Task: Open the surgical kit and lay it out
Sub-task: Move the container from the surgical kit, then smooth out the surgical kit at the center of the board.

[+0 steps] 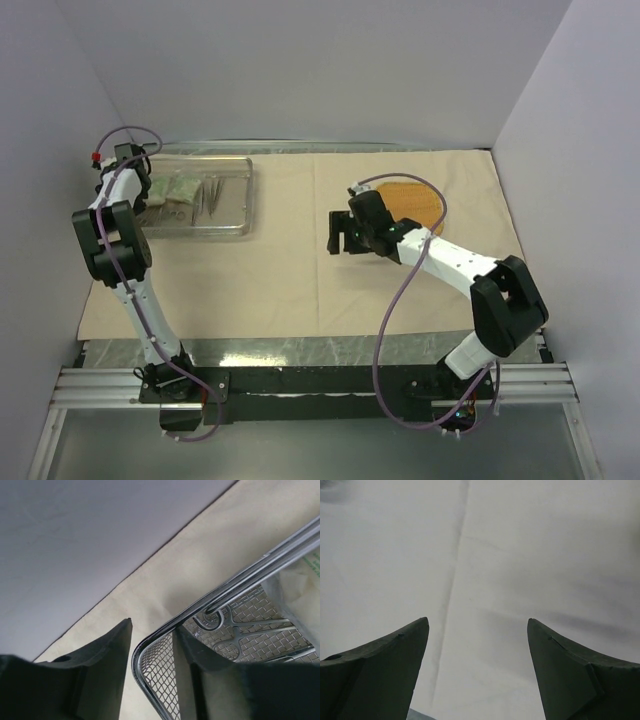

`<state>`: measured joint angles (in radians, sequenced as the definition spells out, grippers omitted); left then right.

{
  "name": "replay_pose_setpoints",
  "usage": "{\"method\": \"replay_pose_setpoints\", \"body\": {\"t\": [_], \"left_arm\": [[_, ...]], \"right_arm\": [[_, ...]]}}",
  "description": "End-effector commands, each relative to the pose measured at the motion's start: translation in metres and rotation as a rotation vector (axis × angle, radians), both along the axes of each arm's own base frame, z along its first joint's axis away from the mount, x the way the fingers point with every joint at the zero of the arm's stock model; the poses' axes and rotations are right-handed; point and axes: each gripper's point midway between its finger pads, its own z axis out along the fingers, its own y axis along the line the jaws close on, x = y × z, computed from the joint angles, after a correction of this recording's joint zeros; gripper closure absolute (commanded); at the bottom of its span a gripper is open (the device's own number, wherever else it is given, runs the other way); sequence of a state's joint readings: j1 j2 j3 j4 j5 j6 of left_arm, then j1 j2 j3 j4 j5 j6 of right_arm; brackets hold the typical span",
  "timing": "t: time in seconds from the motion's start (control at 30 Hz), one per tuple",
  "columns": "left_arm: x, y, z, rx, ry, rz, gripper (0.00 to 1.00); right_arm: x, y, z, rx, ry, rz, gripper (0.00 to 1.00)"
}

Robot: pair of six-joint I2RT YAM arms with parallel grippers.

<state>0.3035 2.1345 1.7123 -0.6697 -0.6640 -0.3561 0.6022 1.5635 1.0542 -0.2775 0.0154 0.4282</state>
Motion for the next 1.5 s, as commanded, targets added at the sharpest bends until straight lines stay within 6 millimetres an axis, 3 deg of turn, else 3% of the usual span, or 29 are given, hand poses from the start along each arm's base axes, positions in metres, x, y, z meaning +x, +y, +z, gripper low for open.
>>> {"method": "replay_pose_setpoints", "body": {"t": [0.0,0.13,0.2,0.37,0.53,0.57,0.63,0.67,0.73,0.83,0.9,1.17,1.33,1.47], "left_arm": [[0.014,0.017,0.03,0.056,-0.118,0.053,0.5],[0.011,0.012,0.048,0.04,-0.166,0.06,0.33],[0.007,0.01,0.065,0.042,-0.206,0.077,0.19],[-0.024,-0.011,0.098,-0.014,-0.288,0.101,0.06],[-0.063,-0.04,0.109,-0.101,-0.414,0.137,0.04],[-0.082,-0.05,0.105,-0.13,-0.428,0.138,0.02],[-0.093,-0.062,0.098,-0.176,-0.477,0.138,0.02],[-0.11,-0.072,0.086,-0.206,-0.474,0.136,0.03],[-0.117,-0.084,0.071,-0.259,-0.509,0.146,0.05],[-0.142,-0.095,0.023,-0.36,-0.486,0.204,0.08],[-0.146,-0.099,0.006,-0.427,-0.484,0.229,0.09],[-0.152,-0.084,-0.041,-0.492,-0.381,0.336,0.19],[-0.189,-0.083,-0.069,-0.514,-0.251,0.486,0.25],[-0.216,-0.079,-0.074,-0.522,-0.227,0.583,0.25]], "right_arm": [[-0.002,-0.029,0.003,-0.058,-0.031,-0.053,0.13],[-0.001,-0.034,0.011,-0.072,-0.049,-0.049,0.12],[-0.002,-0.034,0.013,-0.071,-0.06,-0.044,0.12],[-0.009,-0.042,0.013,-0.061,-0.066,-0.041,0.12],[-0.024,-0.047,0.005,-0.009,-0.035,-0.044,0.12],[-0.027,-0.049,0.002,-0.013,-0.025,-0.045,0.12],[-0.031,-0.049,-0.002,-0.014,-0.018,-0.035,0.12],[-0.033,-0.05,-0.004,-0.018,-0.011,-0.031,0.12],[-0.036,-0.051,-0.007,-0.023,0.0,-0.025,0.12],[-0.042,-0.049,-0.014,-0.026,0.025,0.005,0.12],[-0.045,-0.046,-0.016,-0.031,0.032,0.038,0.12],[-0.063,-0.021,-0.023,0.021,0.061,0.183,0.12],[-0.072,-0.026,-0.034,0.004,0.11,0.177,0.12],[-0.081,-0.032,-0.042,-0.018,0.16,0.16,0.11]]}}
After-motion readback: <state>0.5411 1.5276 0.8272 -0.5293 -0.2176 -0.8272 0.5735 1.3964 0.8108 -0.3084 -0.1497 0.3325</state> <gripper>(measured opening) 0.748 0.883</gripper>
